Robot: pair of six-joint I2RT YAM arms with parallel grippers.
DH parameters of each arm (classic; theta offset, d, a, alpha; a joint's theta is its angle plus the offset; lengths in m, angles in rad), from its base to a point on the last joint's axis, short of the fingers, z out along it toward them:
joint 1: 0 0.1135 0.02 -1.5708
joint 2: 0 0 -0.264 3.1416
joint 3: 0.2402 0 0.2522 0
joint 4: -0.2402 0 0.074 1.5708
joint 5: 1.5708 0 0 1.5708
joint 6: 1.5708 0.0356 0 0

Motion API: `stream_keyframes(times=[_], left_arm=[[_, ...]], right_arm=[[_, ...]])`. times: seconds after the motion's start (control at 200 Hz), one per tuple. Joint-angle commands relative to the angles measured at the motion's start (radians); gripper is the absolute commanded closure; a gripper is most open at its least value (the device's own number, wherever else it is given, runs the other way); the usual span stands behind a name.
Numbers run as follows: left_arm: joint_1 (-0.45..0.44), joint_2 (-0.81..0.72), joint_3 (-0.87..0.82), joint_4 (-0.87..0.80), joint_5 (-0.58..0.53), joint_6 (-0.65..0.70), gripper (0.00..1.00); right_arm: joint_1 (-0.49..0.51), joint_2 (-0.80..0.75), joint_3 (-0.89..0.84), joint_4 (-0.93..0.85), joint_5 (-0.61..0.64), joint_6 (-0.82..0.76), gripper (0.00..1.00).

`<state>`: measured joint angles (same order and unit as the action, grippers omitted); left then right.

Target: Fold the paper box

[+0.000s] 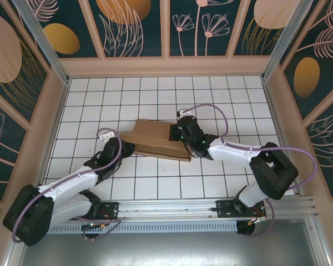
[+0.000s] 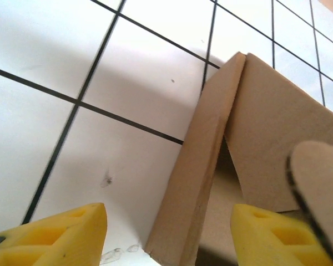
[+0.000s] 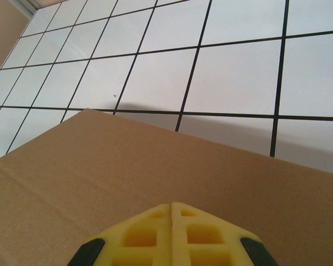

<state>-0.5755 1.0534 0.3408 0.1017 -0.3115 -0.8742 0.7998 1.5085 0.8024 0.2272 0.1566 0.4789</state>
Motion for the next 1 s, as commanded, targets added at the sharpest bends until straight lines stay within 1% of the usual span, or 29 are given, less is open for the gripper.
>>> stream_keyframes(times=[0.0,0.11,0.355,0.435,0.495,0.58,0.63,0.711,0.826,0.941,0.996], left_arm=[[0.008,-0.007,0.014,-0.098,-0.071,-0.038,0.39],[0.009,-0.009,0.032,-0.139,-0.093,-0.058,0.38],[0.017,-0.019,0.098,-0.274,-0.268,-0.094,0.35],[0.023,-0.016,0.116,-0.324,-0.338,-0.119,0.30],[0.036,-0.008,0.128,-0.342,-0.366,-0.123,0.28],[0.059,0.004,0.150,-0.355,-0.399,-0.132,0.27],[0.070,0.006,0.161,-0.354,-0.420,-0.125,0.27],[0.084,0.012,0.184,-0.335,-0.451,-0.098,0.27],[0.088,0.019,0.244,-0.333,-0.497,-0.057,0.27],[0.090,0.006,0.300,-0.326,-0.514,-0.003,0.27],[0.089,-0.009,0.314,-0.303,-0.503,0.037,0.28]], right_arm=[[-0.004,0.011,0.000,-0.015,0.027,-0.012,0.98],[-0.004,0.009,0.008,-0.031,0.029,-0.025,0.98],[-0.002,0.010,-0.007,-0.029,0.034,-0.042,0.98],[0.001,0.011,-0.016,-0.029,0.038,-0.049,0.97],[0.005,0.010,-0.025,-0.024,0.042,-0.057,0.97],[0.017,0.018,-0.036,-0.019,0.050,-0.070,0.98],[0.027,0.024,-0.043,-0.015,0.048,-0.089,1.00],[0.039,0.031,-0.058,-0.011,0.057,-0.103,1.00],[0.040,0.040,-0.101,0.022,0.030,-0.113,1.00],[0.038,0.060,-0.121,0.040,0.001,-0.121,1.00],[0.034,0.082,-0.118,0.036,-0.023,-0.123,1.00]])
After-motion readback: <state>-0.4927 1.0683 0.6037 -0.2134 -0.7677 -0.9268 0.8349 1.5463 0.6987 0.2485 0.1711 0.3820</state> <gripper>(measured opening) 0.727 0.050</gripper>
